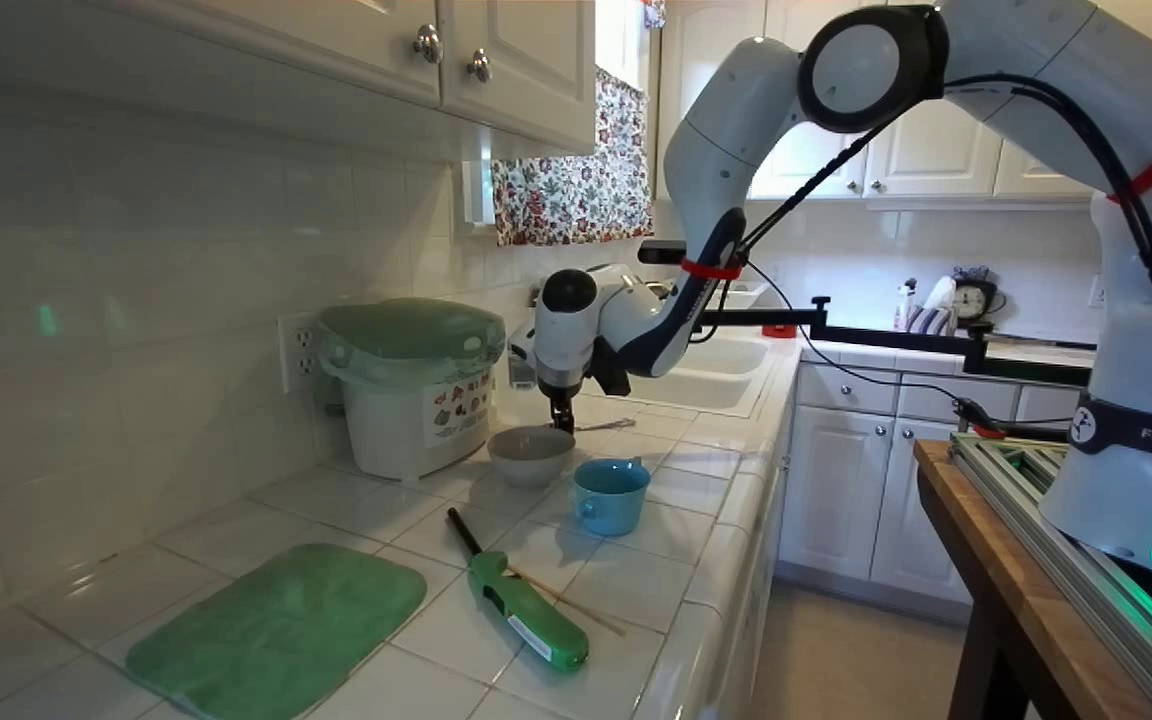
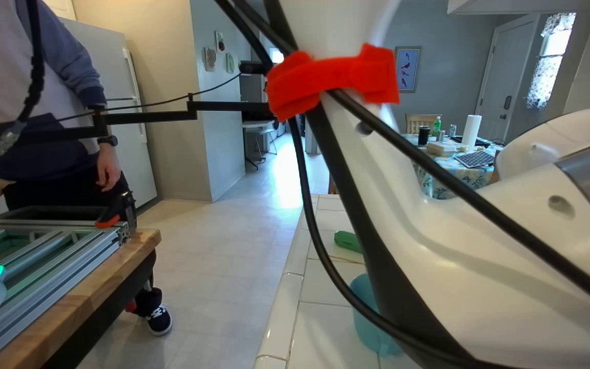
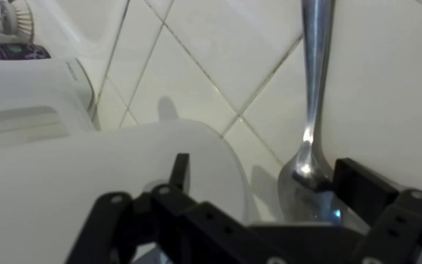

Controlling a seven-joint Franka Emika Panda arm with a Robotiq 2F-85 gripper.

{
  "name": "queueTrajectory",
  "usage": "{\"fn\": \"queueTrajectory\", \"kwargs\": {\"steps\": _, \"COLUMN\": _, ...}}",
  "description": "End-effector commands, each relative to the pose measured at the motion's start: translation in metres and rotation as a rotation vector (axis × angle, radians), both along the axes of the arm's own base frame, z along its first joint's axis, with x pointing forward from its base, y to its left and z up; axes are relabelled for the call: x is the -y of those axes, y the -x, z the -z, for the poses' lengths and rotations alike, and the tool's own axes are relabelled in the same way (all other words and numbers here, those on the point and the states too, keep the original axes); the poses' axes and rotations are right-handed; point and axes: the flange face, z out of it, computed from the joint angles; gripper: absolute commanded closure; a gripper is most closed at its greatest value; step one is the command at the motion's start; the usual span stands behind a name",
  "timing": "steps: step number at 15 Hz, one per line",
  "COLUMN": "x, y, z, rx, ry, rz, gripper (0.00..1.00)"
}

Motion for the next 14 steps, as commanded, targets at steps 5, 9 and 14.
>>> {"fn": "queueTrajectory", "kwargs": {"steps": 5, "x": 0.0089, "y": -0.0039, "z": 0.0108, "rx": 0.015, "ry": 0.003, "rz": -0.023, "gripper": 0.29}}
{"fn": "queueTrajectory", "kwargs": {"steps": 9, "x": 0.0093, "y": -0.0032, "z": 0.0130, "rx": 0.014, "ry": -0.004, "rz": -0.027, "gripper": 0.47}}
{"fn": "queueTrajectory", "kwargs": {"steps": 14, "x": 0.0088, "y": -0.0024, "z": 0.0146, "rx": 0.011, "ry": -0.009, "rz": -0.029, "gripper": 0.47}}
